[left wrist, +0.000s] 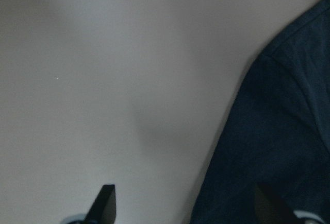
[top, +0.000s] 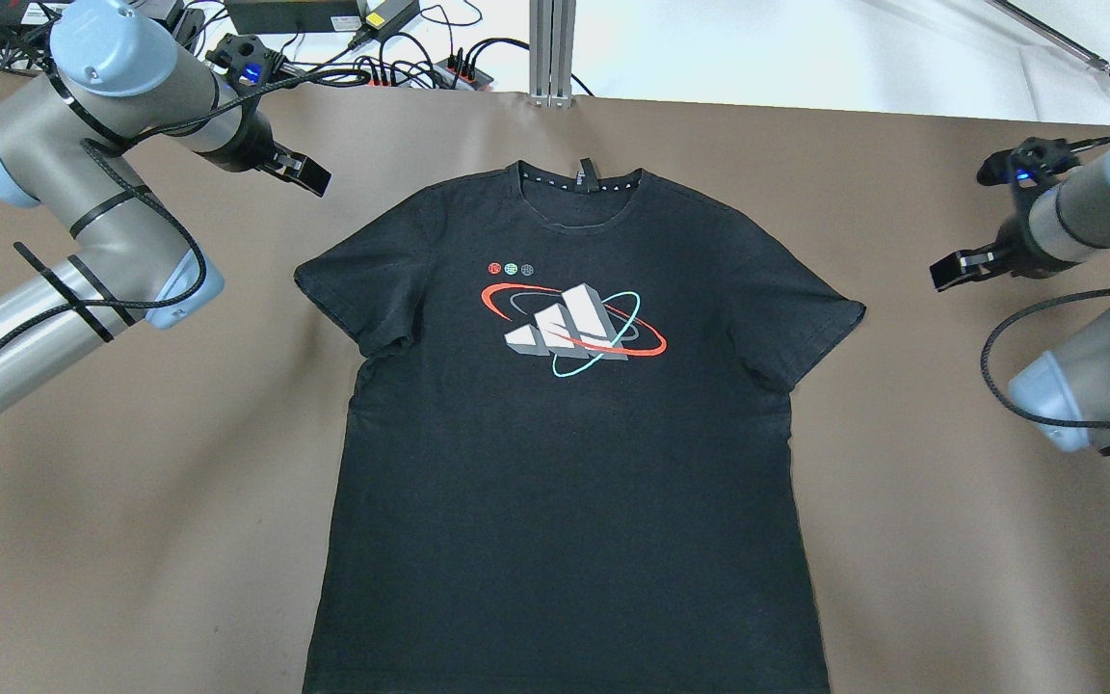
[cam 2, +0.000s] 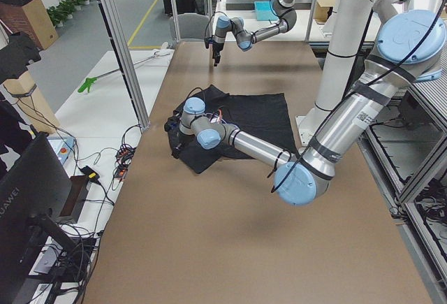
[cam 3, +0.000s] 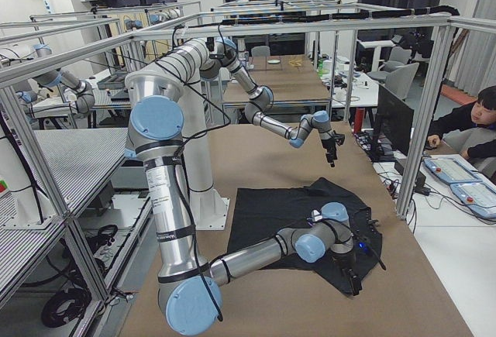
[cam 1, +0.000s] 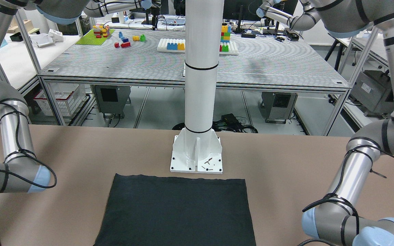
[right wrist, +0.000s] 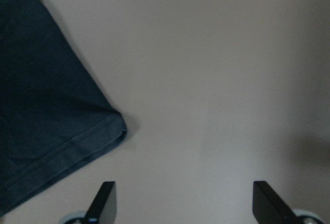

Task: Fold clothes
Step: 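Move both grippers down to the shirt's sleeve ends and grasp them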

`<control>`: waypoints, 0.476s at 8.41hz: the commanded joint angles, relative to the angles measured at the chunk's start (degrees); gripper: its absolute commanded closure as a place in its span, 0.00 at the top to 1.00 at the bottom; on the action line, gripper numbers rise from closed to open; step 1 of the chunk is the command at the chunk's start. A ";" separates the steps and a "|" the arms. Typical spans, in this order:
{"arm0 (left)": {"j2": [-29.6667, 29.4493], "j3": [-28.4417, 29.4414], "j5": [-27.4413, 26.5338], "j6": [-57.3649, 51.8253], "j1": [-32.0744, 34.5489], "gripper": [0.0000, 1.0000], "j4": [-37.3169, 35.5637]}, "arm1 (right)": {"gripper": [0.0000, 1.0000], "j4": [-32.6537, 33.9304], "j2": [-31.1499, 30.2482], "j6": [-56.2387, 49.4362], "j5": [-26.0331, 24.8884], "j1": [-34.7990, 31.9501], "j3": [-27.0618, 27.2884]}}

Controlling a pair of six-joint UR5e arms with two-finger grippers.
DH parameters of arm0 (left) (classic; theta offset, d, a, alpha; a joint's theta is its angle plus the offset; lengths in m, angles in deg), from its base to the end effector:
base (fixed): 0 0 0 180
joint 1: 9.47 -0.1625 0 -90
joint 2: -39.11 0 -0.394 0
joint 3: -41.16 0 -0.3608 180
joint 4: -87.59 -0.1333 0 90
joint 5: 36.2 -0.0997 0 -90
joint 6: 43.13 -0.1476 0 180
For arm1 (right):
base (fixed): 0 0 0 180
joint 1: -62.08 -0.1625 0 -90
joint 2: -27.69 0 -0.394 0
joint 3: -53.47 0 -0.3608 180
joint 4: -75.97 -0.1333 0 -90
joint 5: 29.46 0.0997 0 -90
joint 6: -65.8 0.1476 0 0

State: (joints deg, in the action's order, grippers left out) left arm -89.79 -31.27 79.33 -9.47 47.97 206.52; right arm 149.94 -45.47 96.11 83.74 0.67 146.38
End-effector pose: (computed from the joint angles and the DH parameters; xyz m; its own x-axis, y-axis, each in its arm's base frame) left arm 0.3447 -0.6693 0.3464 0.6753 0.3381 -0.6555 0.0363 0.8725 0.4873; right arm -0.2278 -0.5750 0.4695 0.7975 -0.1948 0.5710 -0.0165 0.9390 0.3435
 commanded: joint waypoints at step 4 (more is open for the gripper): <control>1.64 11.69 4.88 9.05 -3.64 0.94 17.20 | 0.94 -10.26 1.80 7.39 -3.16 5.60 -5.90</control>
State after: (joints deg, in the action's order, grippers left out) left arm -88.78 -19.84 83.86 -2.99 46.64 221.39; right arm 140.22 -43.76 103.41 80.65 6.09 140.78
